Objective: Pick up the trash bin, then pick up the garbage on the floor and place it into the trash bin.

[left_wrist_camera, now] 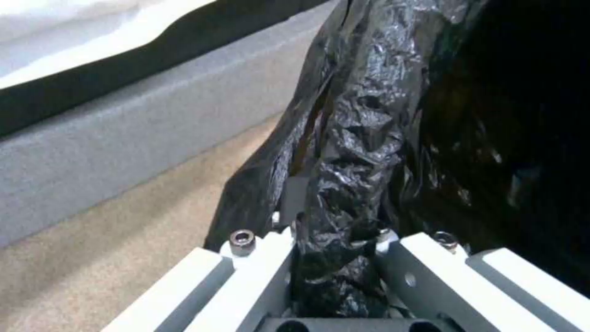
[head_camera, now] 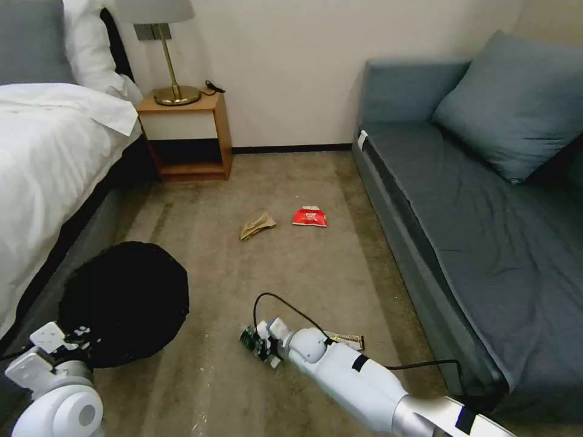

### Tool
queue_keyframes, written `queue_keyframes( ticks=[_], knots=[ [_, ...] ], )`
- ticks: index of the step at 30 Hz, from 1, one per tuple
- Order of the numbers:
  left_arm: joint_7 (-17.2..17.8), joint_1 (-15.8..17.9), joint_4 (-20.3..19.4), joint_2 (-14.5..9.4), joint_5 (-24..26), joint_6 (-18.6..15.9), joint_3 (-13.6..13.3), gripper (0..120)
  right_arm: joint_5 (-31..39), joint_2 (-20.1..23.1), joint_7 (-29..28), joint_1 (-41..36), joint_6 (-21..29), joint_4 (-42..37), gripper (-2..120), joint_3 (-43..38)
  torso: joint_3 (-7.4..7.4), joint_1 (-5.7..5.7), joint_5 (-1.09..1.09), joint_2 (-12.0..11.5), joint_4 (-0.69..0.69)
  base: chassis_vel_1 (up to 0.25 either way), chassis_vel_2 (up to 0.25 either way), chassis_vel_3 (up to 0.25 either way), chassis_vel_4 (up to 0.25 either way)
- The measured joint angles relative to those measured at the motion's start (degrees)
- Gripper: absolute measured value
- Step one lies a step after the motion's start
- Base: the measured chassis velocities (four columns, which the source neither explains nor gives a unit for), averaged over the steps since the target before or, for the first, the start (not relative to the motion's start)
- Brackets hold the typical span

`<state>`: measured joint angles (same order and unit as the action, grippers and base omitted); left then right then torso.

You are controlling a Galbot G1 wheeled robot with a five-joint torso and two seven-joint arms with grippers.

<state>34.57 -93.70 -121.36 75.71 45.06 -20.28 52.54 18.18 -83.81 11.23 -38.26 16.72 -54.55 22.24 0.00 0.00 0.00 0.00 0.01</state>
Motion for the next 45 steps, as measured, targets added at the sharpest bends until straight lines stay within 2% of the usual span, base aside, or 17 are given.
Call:
queue_keyframes(
  ticks=[3, 9, 12, 21, 26, 33, 41, 45],
  knots=[
    [0.0, -0.3, -0.4, -0.6, 0.4, 0.0, 0.2, 0, 0.0, 0.4, 0.5, 1.1, -4.8, -3.3, 26, -7.2, 0.0, 0.0, 0.01, 0.0, -0.01, 0.0, 0.0, 0.0, 0.0],
    [0.1, -0.3, -0.5, -1.1, 0.5, -0.1, 0.1, 0, 3.4, 1.3, 0.7, 3.5, -9.7, -6.5, 26, -10.1, 0.0, 0.0, 0.0, 0.0, -0.02, 0.0, 0.0, 0.0, 0.0],
    [0.2, -0.3, 0.0, -1.3, 0.4, -0.1, -0.4, 0, 6.3, 0.2, -0.8, 5.0, -12.7, -9.3, 26, -10.4, 0.0, -0.01, 0.0, 0.0, -0.01, 0.0, 0.0, 0.0, 0.0],
    [1.2, 0.4, 1.0, -1.7, -0.1, -0.4, -1.5, 0, 15.0, -2.0, -3.5, 5.3, -12.6, -21.6, 26, -6.2, 0.0, 0.0, -0.01, 0.0, -0.01, 0.0, 0.0, 0.0, 0.0],
    [1.8, 1.7, 2.6, -2.3, -0.4, -0.6, -1.9, 0, 19.1, -5.5, -3.5, 4.8, -11.9, -26.5, 26, -1.4, 0.0, 0.0, -0.01, 0.0, 0.0, 0.0, 0.0, 0.0, 0.0],
    [2.2, 3.1, 3.5, -2.4, -0.1, -0.9, -2.3, 0, 19.3, -7.9, -2.6, 3.6, -12.1, -26.6, 26, 5.1, 0.0, 0.0, -0.02, 0.0, 0.0, 0.0, 0.0, 0.0, 0.0],
    [2.8, 4.2, 3.5, -2.7, 2.2, -2.0, -2.5, 0, 16.6, -8.3, -1.7, 2.7, -14.4, -20.4, 26, 8.5, 0.0, 0.0, -0.01, 0.0, -0.01, 0.0, 0.0, 0.0, 0.0],
    [3.2, 4.3, 2.8, -2.0, 3.5, -2.5, -2.7, 0, 16.2, -8.3, -1.1, 3.5, -16.5, -16.7, 26, 8.7, 0.0, 0.0, -0.01, 0.0, 0.0, 0.0, 0.0, 0.0, 0.0]
  ],
)
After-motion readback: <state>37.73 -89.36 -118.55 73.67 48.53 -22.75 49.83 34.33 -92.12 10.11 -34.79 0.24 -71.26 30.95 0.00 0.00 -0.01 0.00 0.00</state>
